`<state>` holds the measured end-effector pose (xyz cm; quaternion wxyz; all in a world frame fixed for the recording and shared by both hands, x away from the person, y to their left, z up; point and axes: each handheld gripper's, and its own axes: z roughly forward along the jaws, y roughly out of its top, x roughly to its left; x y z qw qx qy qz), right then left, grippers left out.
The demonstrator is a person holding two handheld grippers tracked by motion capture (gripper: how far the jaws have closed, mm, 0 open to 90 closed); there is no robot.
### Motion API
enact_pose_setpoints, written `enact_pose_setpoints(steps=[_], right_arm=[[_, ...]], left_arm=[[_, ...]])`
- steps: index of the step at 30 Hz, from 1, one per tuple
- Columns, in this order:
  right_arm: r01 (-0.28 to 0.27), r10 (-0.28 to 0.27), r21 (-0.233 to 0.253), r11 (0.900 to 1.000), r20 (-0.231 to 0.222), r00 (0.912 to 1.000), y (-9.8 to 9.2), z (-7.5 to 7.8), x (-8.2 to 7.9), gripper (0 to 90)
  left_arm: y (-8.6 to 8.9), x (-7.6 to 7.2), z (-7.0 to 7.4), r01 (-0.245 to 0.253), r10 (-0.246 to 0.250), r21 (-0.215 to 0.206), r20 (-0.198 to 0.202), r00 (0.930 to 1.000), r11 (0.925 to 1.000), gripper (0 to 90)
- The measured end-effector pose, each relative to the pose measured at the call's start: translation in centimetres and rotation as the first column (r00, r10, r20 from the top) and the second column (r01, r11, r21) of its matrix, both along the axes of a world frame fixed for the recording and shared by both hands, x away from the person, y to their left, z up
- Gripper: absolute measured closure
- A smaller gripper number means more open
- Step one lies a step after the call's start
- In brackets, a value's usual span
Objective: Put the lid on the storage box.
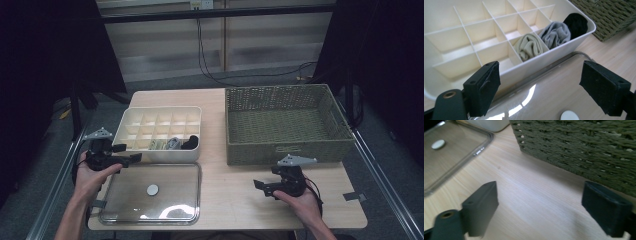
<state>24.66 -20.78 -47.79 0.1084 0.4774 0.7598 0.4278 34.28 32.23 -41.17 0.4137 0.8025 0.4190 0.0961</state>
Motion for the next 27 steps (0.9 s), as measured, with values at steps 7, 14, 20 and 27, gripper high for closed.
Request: enact_pose_setpoints(steps=[7, 14, 20, 27], right_arm=[[-0.032, 0.032, 0.037, 0.999, -0.019, 0.9993, 1.0, 0.3, 0.2, 21.7], [-0.084, 0.085, 0.079, 0.993, -0.022, 0.9961, 2.8, 0.5, 0.8, 27.1], [-0.099, 0.098, 0.087, 0.991, 0.018, 0.9951, 4.8, 0.6, 1.2, 35.7], [-0.11, 0.111, 0.042, 0.993, -0.016, 0.9937, 7.1, 0.4, 2.2, 36.1]], left_arm=[[1.3, -1.7, -0.9, -0.021, 0.021, -0.029, -0.001, 0.9998, 0.9993, 17.4], [2.9, -2.7, -1.5, -0.029, 0.028, -0.038, -0.036, 0.9989, 0.9989, 30.5], [3.8, -3.5, -2.1, -0.031, 0.03, -0.013, -0.051, 0.9982, 0.9995, 34.7], [5.5, -4.2, -3.4, -0.068, 0.066, -0.022, -0.08, 0.9946, 0.9975, 37.1]])
